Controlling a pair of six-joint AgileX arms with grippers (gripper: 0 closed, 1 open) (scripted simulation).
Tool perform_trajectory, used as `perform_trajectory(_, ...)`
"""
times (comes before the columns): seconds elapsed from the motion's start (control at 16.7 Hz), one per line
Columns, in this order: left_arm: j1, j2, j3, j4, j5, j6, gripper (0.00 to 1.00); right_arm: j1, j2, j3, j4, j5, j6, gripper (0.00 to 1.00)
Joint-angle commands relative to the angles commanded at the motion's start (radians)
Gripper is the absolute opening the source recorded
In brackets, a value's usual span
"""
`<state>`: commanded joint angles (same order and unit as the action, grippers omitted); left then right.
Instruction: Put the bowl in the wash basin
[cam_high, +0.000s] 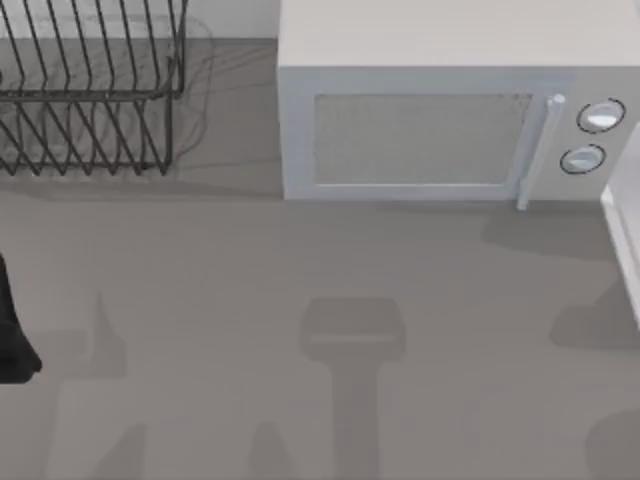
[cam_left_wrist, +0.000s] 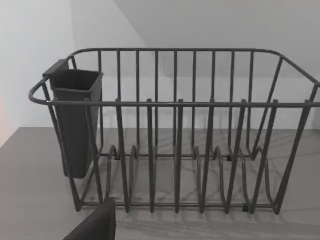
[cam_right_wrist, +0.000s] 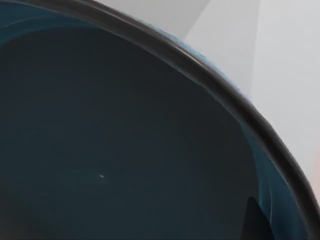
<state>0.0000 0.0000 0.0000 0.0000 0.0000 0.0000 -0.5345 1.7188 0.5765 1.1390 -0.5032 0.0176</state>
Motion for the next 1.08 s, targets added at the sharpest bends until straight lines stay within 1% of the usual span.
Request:
perform_trajectory(0.3,0.000,0.000,0.000,0.000,0.000,0.000,1.00,0.000,0.309,-0.049,0.385,0.004,-0.003,0.00)
perform_trajectory(0.48,0.000,0.000,0.000,0.000,0.000,0.000,1.00,0.004,0.442,-0.076,0.538,0.008,-0.003,0.00)
perform_trajectory(0.66,0.000,0.000,0.000,0.000,0.000,0.000,1.00,0.007,0.498,-0.087,0.595,0.011,-0.003,0.00)
perform_trajectory(0.9,0.000,0.000,0.000,0.000,0.000,0.000,1.00,0.007,0.498,-0.087,0.595,0.011,-0.003,0.00)
perform_trajectory(1.08,0.000,0.000,0.000,0.000,0.000,0.000,1.00,0.007,0.498,-0.087,0.595,0.011,-0.003,0.23)
